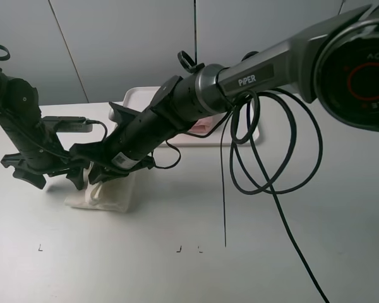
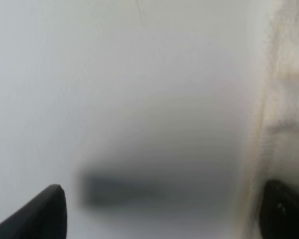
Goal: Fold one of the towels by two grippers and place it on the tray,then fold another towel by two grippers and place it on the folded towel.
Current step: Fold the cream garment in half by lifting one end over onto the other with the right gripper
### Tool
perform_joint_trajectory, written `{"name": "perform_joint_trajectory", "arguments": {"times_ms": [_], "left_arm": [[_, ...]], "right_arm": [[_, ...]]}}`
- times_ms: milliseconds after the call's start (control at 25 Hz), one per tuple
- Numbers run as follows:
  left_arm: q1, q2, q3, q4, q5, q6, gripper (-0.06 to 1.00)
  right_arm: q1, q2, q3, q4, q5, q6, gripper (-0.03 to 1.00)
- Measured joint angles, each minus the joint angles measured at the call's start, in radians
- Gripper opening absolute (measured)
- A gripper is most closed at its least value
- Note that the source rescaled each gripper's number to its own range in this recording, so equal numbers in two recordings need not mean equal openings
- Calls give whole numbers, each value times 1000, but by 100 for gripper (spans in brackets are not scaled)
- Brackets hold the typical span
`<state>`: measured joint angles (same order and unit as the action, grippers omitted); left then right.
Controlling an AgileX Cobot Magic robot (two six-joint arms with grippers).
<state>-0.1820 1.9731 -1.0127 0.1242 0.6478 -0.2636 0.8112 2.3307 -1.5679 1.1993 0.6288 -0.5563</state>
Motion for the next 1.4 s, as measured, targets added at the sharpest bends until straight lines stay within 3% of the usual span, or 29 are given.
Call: {"name": "perform_joint_trajectory", "arguments": {"times_ms": [200,720,1320,1400], "left_arm": [[0,0,0,-4,0,0,99],[0,-11,-5,-49,5,56,99],[21,-44,-274,-80,198,161,99],[21,-44,-308,-85,218,165,99]], "right_arm": [[0,27,-4,43,-16,-29,2],[2,46,-6,43,-61,-43,2],[2,47,-8,41,-63,-43,2],[2,47,-8,41,-63,-40,6]]}}
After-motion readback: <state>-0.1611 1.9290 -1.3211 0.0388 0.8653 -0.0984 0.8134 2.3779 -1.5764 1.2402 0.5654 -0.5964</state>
